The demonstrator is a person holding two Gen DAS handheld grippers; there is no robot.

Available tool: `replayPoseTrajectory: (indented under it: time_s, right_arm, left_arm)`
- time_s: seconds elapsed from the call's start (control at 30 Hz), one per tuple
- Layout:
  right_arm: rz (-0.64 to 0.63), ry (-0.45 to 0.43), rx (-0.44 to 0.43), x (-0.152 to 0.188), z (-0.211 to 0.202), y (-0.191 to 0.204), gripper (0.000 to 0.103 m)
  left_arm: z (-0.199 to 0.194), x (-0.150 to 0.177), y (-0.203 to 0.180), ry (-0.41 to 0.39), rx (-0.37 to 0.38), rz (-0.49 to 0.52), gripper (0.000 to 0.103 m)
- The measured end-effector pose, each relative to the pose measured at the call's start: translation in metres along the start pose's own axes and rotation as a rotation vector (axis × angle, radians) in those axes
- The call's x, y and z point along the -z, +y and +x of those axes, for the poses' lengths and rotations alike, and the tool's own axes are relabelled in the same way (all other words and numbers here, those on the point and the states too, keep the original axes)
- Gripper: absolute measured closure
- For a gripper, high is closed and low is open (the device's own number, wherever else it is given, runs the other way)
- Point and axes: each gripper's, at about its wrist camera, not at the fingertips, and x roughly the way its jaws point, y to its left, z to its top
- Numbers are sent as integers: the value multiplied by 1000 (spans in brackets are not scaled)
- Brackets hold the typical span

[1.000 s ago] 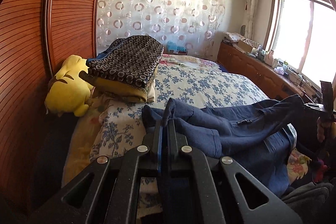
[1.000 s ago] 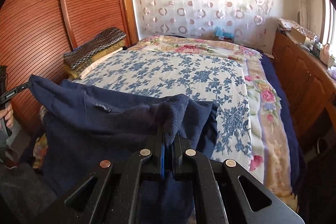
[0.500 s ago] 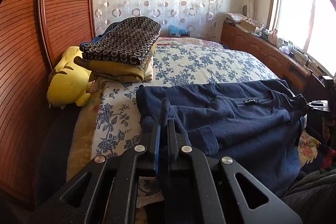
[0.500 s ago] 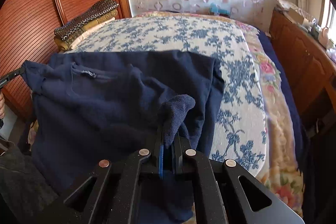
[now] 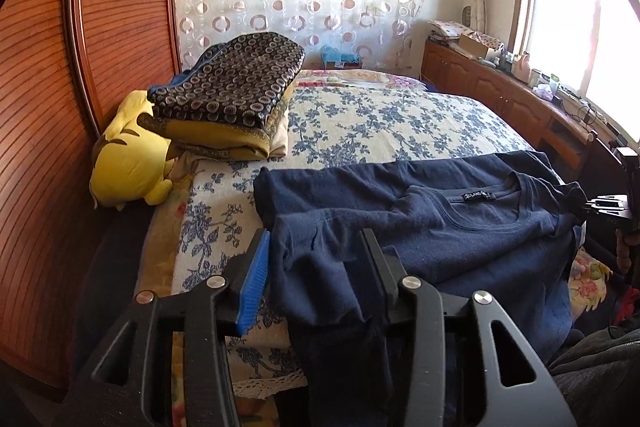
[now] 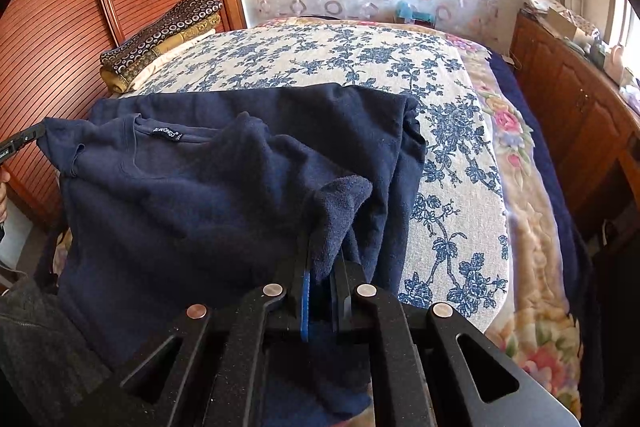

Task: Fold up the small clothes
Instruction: 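Lower the folded shirt onto the quilt and open both tools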

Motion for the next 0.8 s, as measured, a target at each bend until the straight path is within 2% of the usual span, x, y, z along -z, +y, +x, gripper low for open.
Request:
replayPoseTrajectory:
  time_s: [0.03, 0.07, 0.1, 0.17, 0.37, 0.5, 0.67, 0.73, 0.8]
  right_arm:
    - [0, 0, 0, 0, -1, 0, 96]
    - [-2, 1, 0, 0, -2, 0, 96]
    - [-4, 2, 0, 1, -3, 0, 96]
    - [-8, 8, -2, 0, -5, 1, 95]
    - [-4, -10, -14, 0, -19, 2, 89]
    - [-10, -19, 1, -2, -30, 3, 78]
    - [-6, -39, -1, -11, -39, -2, 74]
    - [-9, -56, 9, -15, -40, -4, 66]
    - [1, -74, 16, -21, -40, -9, 63]
  left_arm:
    - [0, -1, -1, -4, -7, 2, 48]
    - [-1, -1, -2, -4, -13, 2, 36]
    - [-2, -1, -3, -8, -14, 4, 28]
    - [-2, -1, -3, -12, -4, 4, 24]
    - [9, 2, 0, 12, 9, -12, 24]
    - [19, 1, 4, 30, 20, -18, 24]
    - [30, -6, 12, 20, 25, -15, 24]
    - [34, -10, 16, 18, 25, -15, 24]
    - [38, -18, 21, 12, 19, -15, 24]
